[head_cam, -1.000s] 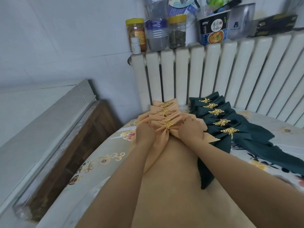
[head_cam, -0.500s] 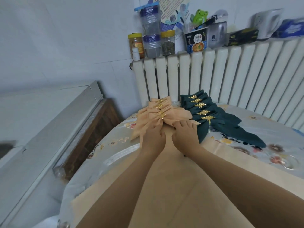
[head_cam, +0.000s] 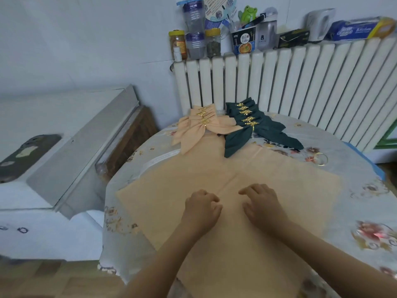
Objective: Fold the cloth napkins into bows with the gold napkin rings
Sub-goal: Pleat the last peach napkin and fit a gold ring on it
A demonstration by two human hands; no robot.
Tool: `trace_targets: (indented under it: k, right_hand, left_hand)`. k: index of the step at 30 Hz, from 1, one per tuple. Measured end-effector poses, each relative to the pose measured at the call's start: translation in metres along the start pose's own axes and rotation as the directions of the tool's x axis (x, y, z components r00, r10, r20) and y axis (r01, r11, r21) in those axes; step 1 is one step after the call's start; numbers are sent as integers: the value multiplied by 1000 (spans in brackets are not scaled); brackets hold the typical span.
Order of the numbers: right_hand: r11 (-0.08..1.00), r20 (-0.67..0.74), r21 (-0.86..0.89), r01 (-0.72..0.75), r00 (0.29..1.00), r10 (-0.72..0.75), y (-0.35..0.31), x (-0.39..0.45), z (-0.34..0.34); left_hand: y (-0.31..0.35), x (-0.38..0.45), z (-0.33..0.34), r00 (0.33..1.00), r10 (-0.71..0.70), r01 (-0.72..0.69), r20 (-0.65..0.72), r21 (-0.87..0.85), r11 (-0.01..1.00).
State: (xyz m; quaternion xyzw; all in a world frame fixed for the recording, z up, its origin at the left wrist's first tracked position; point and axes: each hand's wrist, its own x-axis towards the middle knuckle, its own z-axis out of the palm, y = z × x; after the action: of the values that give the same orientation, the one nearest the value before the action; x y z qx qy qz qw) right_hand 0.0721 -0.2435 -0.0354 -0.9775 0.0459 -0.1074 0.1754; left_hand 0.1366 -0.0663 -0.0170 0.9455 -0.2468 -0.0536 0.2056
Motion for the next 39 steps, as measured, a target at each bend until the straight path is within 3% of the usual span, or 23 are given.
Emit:
trace_targets:
  k: [5, 10, 13, 17, 23, 27, 30, 33, 35, 39]
  right_hand:
    - [998, 218, -36, 59, 975, -49, 0, -78, -6]
    - [991, 460, -53, 119, 884, -82, 9, -104, -23]
    - [996, 419, 44, 80, 904, -91, 8, -111, -24]
    - [984, 287, 169, -64, 958, 13, 4, -109, -18]
    - [985, 107, 163, -53, 994, 36, -4, -103, -11]
    - [949, 219, 304, -82, 976, 14, 4, -103, -29]
    - [964, 287, 260, -60, 958, -18, 6, -105, -32]
    - [932, 132, 328, -156, 984, 118, 7, -107, -29]
    - [939, 105, 308, -151, 987, 124, 4, -106, -38]
    - [973, 213, 194, -123, 974, 81, 1, -100, -53]
  left_hand:
    - [-10, -79, -2, 949, 57, -109, 311, 151, 983]
    - [-24, -104, 0, 916, 102, -162, 389, 124, 979]
    - [-28, -105, 5, 930, 101, -145, 353, 99, 985]
    - [-23, -105, 6, 953, 86, -101, 289, 34, 994]
    - [-19, -103, 8, 994, 105, -101, 19, -147, 984]
    - [-13, -103, 4, 997, 61, -64, -40, -99, 993]
    - [-15, -98, 0, 999, 19, -22, -40, -88, 996]
    - [-11, -94, -8, 999, 35, -36, -23, -60, 998]
    - [-7, -92, -16, 999, 47, -46, 19, -39, 998]
    - [-6, -90, -34, 977, 69, -60, 204, -52, 997]
